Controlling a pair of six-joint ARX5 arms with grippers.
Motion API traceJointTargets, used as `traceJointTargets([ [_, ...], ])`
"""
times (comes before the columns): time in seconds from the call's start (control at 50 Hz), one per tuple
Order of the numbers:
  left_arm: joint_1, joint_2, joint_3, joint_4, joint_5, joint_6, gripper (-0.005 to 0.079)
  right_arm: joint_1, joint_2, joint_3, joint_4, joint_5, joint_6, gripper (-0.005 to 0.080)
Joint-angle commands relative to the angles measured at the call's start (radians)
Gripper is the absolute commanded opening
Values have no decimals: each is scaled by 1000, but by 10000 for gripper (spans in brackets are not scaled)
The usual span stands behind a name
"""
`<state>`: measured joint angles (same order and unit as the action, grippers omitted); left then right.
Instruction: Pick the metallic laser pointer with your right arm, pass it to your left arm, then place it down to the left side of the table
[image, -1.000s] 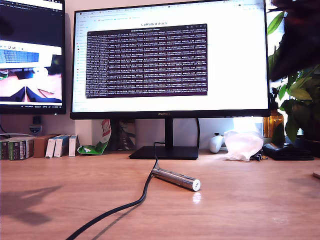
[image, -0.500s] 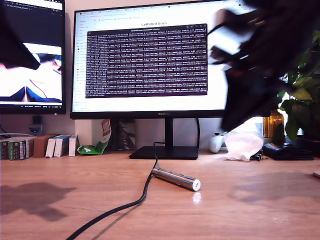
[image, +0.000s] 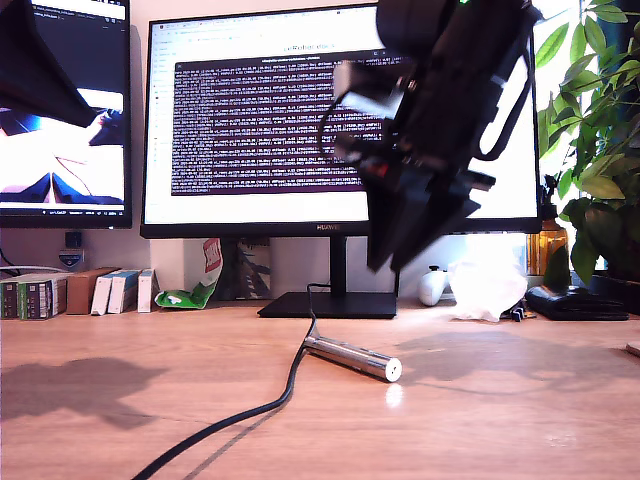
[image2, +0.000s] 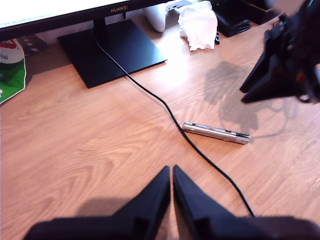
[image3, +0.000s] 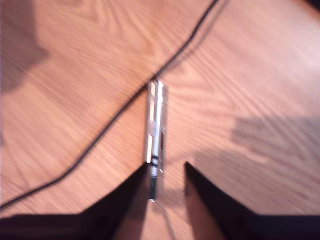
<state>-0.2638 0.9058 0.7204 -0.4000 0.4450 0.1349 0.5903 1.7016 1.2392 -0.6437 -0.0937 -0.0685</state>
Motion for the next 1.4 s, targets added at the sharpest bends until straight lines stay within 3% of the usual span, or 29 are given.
traceJointTargets([
  [0.0,-1,3,6,3,4,5,-19,7,42,39,-32,2,21,329],
  [0.4,-1,4,5,4,5,24,-19,27,205,218,-199,-10,47,329],
  [1.38,-1,4,6,2,5,32,-19,55,306,221,-188,-35,53,326],
])
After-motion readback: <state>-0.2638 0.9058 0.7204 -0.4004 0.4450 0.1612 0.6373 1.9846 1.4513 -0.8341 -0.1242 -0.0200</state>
